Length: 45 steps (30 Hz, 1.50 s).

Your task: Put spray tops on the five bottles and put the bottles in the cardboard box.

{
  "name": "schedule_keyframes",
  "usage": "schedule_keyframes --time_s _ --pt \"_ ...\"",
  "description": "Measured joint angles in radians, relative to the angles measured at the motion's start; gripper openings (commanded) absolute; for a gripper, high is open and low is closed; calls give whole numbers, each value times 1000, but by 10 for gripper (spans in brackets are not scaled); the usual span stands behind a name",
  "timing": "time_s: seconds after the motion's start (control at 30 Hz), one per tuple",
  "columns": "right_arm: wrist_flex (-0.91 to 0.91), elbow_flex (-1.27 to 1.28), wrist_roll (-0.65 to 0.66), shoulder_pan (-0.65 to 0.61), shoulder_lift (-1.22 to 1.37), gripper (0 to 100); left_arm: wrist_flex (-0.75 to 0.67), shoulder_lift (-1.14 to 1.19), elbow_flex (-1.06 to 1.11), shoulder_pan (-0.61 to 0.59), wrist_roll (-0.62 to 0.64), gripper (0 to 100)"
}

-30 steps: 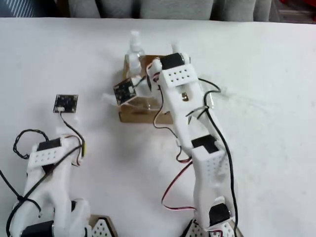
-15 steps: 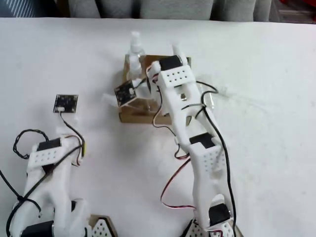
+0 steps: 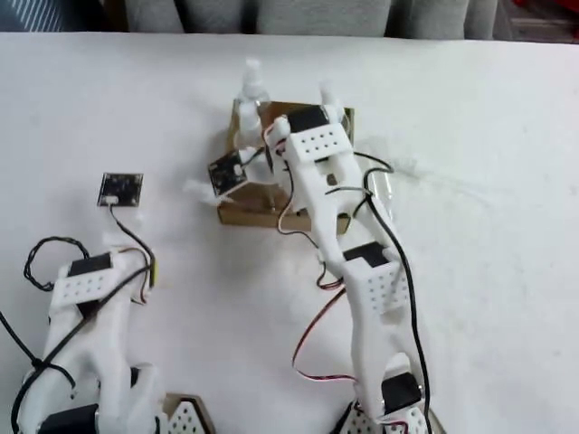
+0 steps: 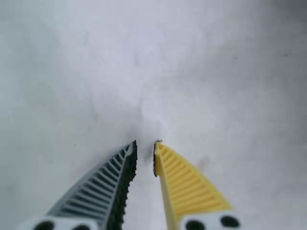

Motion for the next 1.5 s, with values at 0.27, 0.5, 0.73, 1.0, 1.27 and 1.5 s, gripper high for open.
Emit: schedule_keyframes --time_s 0.27,0.5,0.73,1.0,1.27,1.5 --pt "12 -104 -72 -8 15 23 0 0 0 0 0 79" --pt "121 -261 -83 -8 15 23 0 0 0 0 0 79" --pt "129 -302 -109 -8 15 23 0 0 0 0 0 79" --pt "129 -201 -132 -8 -98 23 0 0 0 0 0 79" --pt "129 61 -137 -6 -358 23 0 0 0 0 0 79" --pt "129 262 -325 -6 -600 23 -18 0 0 0 2 79"
